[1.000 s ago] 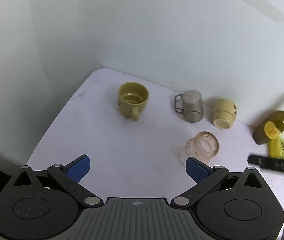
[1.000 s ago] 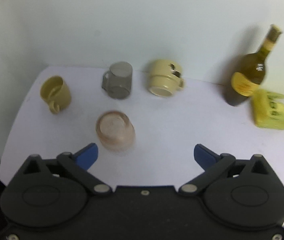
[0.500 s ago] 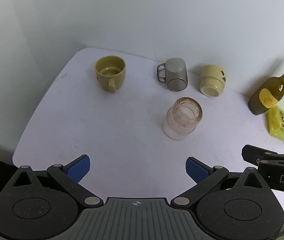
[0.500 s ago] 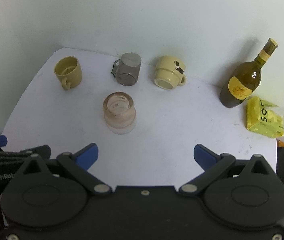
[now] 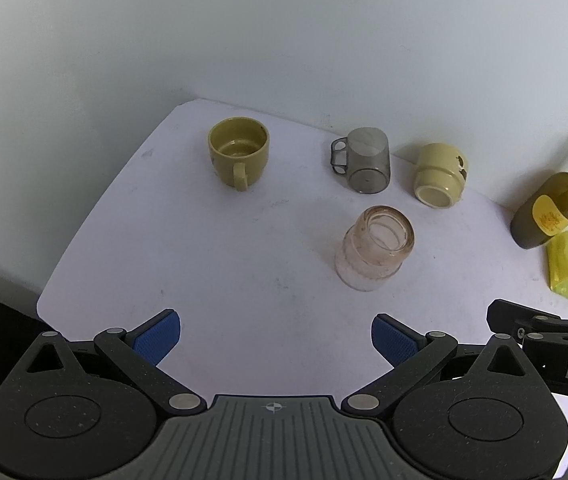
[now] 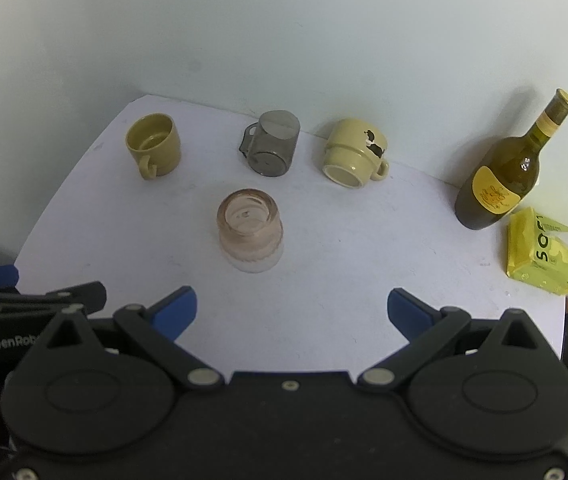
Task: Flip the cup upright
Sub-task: 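Open the right tool and withdraw it from the glass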
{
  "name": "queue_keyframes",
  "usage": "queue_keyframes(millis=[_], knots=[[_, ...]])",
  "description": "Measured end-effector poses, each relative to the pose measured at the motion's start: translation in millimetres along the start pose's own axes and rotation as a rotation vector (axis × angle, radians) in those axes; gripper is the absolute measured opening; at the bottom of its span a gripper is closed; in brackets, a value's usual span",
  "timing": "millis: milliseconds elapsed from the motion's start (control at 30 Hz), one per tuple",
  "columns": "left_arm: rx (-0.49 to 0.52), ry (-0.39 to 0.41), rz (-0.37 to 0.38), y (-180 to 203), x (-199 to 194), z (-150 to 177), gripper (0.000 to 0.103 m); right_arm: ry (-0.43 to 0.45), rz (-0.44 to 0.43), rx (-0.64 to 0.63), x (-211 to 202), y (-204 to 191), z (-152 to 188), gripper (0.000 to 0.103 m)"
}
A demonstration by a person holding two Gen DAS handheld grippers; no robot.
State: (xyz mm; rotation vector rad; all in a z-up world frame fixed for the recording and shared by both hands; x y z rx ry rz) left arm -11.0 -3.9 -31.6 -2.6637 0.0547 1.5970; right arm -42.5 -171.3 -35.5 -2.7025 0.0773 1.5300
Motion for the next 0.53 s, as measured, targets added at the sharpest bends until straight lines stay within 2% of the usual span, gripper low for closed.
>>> queue_keyframes(millis=[533], knots=[[-0.002,0.021,-0.017,5.0,-6.9,1.4,0.103,-0.001,-0.017,-0.026,0.9,-0.9,-1.4,0.103]])
Point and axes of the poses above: each gripper's, at about its wrist camera, not at the fingertips, and x roughly the way its jaws point, y to its right, z to its underside, the point moved 1 cm from there along x, roughly the way its jaws point, and after that the axes turned 3 degrees about -z, right-handed, at the moved point
